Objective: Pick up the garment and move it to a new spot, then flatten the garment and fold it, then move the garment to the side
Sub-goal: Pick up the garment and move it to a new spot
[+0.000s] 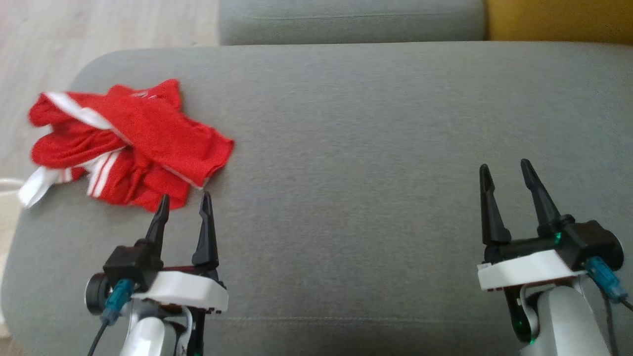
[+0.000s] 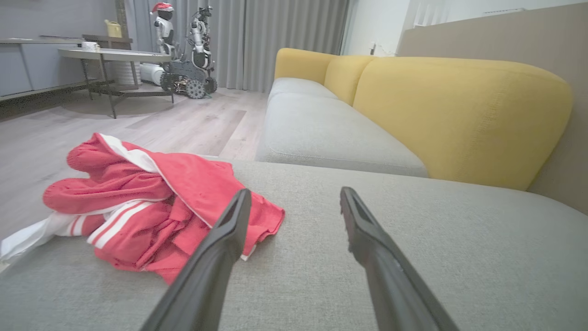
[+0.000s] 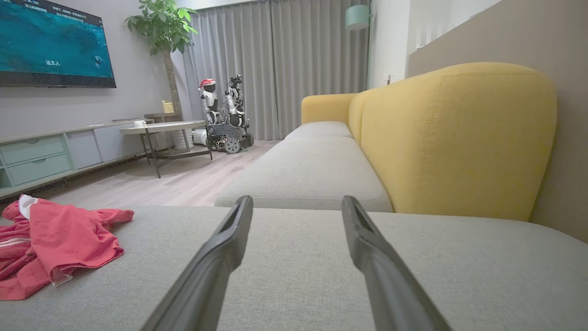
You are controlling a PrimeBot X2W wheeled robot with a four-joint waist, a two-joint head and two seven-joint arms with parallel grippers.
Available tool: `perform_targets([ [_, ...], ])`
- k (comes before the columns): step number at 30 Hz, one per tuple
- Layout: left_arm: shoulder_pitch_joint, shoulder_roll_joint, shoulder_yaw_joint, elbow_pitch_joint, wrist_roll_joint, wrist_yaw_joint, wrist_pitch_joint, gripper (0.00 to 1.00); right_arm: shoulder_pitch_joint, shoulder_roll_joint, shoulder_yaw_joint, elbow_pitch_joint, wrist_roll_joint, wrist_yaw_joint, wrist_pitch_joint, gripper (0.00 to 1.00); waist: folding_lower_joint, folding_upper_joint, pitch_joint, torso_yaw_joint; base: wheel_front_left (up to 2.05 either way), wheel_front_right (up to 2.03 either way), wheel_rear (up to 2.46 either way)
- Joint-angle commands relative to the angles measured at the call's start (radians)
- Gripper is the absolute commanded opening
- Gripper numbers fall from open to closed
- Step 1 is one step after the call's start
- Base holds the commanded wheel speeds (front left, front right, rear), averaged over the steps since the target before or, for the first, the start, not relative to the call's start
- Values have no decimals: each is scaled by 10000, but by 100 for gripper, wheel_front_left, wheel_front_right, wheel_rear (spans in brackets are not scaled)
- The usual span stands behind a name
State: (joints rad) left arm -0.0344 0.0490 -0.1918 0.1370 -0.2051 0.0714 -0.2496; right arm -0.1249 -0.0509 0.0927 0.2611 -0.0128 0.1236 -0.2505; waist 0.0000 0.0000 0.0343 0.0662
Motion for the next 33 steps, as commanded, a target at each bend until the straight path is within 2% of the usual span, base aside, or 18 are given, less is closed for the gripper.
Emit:
perform_targets([
  [1,-512,13,289,-407,23,14,-122,100,-401,7,296,-397,-8,71,-113,100,0,0,64,420,0,0,0],
  [19,-6,13,417,-657,279,-65,-122,100,-25,7,969,-318,242,71,-113,100,0,0,-459,3204,0,0,0],
  [26,232,13,520,-746,347,-99,-122,100,142,7,1006,-316,390,71,-113,100,0,0,-624,3808,0,0,0],
  [33,333,13,517,-740,279,-99,-122,100,248,7,1158,-306,532,71,-113,100,0,0,-711,4129,0,0,0],
])
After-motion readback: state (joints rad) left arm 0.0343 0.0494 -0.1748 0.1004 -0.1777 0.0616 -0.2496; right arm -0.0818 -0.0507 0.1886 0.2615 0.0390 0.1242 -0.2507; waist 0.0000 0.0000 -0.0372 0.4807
